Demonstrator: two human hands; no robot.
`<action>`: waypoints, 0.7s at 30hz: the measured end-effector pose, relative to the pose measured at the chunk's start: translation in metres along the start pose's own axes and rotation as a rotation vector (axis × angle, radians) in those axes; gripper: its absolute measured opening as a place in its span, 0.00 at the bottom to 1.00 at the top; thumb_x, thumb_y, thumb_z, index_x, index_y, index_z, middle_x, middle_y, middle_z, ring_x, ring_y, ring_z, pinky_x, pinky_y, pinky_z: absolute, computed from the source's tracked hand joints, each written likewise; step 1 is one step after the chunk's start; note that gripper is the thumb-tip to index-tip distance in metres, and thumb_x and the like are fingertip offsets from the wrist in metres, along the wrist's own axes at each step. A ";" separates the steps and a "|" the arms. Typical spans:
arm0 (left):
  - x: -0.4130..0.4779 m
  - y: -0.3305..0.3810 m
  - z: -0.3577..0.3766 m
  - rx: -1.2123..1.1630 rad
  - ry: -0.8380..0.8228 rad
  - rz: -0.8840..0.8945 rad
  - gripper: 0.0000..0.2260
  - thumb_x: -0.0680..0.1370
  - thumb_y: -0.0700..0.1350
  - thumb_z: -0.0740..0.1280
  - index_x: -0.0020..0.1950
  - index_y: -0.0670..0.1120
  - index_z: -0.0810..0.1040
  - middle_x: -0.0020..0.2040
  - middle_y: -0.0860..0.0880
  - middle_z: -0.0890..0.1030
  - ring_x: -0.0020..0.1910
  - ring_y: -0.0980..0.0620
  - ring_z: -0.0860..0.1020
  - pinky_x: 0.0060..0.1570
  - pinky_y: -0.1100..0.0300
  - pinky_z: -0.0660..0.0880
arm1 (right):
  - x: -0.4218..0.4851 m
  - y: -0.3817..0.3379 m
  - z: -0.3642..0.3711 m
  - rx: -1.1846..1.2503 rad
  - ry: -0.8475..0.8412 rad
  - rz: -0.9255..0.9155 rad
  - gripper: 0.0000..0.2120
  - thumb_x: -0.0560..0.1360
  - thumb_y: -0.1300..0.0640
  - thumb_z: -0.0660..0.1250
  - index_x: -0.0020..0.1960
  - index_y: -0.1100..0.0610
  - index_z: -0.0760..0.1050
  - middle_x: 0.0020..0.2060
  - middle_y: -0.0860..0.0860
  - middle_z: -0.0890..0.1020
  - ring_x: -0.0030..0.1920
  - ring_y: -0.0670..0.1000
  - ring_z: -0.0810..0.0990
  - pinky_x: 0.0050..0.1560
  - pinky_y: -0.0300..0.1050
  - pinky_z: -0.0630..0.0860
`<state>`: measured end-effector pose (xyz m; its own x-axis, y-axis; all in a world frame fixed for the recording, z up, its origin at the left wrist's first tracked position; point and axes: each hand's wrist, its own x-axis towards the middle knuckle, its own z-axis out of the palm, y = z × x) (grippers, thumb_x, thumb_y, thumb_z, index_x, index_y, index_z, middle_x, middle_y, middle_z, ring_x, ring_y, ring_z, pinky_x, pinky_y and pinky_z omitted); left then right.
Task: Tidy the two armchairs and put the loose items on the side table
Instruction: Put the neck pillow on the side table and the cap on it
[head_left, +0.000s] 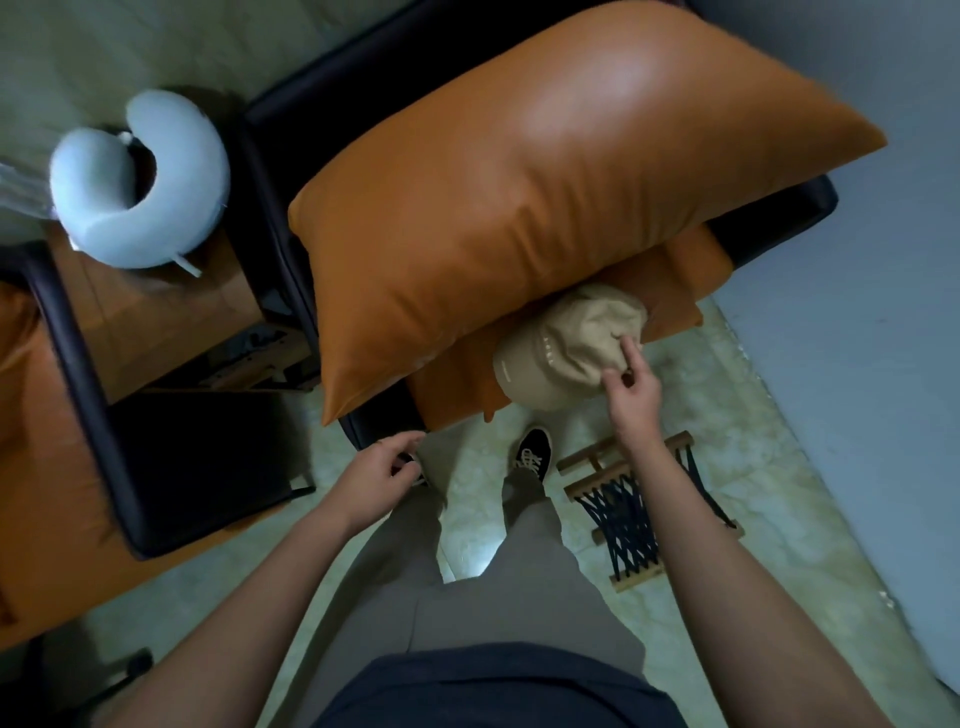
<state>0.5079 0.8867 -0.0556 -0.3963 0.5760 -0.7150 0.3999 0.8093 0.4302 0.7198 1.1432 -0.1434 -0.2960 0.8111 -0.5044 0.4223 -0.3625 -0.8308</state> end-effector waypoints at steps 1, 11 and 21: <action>-0.001 0.000 0.000 -0.021 0.001 -0.001 0.20 0.82 0.48 0.62 0.75 0.53 0.69 0.62 0.53 0.78 0.55 0.57 0.77 0.49 0.65 0.70 | -0.007 -0.002 -0.003 -0.013 -0.021 -0.019 0.26 0.81 0.63 0.63 0.78 0.55 0.65 0.73 0.46 0.68 0.68 0.38 0.71 0.65 0.32 0.68; -0.028 -0.011 0.008 -0.225 0.146 0.006 0.20 0.82 0.49 0.62 0.75 0.54 0.69 0.65 0.54 0.76 0.60 0.55 0.75 0.57 0.58 0.71 | -0.054 -0.014 -0.019 -0.201 -0.360 -0.121 0.26 0.80 0.59 0.66 0.75 0.43 0.68 0.66 0.28 0.69 0.73 0.45 0.70 0.69 0.59 0.74; -0.094 -0.071 -0.007 -0.463 0.362 0.002 0.22 0.82 0.53 0.62 0.77 0.56 0.65 0.66 0.56 0.75 0.60 0.61 0.73 0.58 0.60 0.71 | -0.162 -0.078 0.051 -0.348 -0.715 -0.409 0.27 0.80 0.64 0.65 0.75 0.46 0.68 0.74 0.41 0.70 0.72 0.46 0.71 0.67 0.54 0.75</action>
<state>0.5110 0.7754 -0.0149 -0.6858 0.5140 -0.5153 0.0304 0.7276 0.6853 0.6913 1.0163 -0.0086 -0.8947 0.3246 -0.3068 0.3681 0.1468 -0.9181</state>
